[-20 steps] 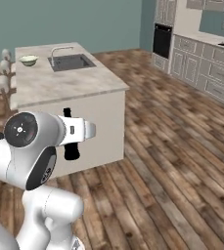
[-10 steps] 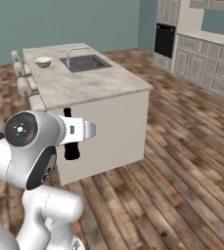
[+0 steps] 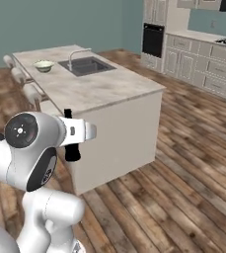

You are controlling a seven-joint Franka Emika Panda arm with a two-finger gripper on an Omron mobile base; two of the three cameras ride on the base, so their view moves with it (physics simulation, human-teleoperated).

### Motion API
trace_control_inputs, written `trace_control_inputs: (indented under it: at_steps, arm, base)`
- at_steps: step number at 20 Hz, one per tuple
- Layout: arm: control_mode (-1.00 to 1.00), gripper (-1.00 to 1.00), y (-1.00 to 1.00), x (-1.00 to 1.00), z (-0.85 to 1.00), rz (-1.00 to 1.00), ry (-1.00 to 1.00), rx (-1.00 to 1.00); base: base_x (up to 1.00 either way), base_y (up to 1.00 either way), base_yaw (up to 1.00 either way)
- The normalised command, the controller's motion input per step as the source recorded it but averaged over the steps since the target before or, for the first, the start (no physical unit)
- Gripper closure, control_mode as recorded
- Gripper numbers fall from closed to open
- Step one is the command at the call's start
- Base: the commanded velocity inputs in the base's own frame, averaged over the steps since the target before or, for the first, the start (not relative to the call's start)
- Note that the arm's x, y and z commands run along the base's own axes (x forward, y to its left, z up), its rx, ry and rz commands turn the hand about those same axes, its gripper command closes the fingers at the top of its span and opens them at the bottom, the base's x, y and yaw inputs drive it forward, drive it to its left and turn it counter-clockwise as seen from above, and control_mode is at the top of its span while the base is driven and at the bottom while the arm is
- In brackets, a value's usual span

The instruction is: Open the fridge, grab two sodas, and place both sodas inside the bowl with ice on the dining counter.

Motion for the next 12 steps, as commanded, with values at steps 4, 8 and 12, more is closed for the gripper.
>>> trace_control_inputs:
  at_steps: [4,8,12]
  arm:
    - [1.00,1.00,0.00,0.00,0.00,0.00,0.00,0.00]
    - [1.00,1.00,0.00,0.00,0.00,0.00,0.00,0.00]
    - [1.00,1.00,0.00,0.00,0.00,0.00,0.00,0.00]
  base:
    - [0.17,1.00,-0.27]
    - [0.21,1.00,-0.27]
    - [0.21,1.00,-0.27]
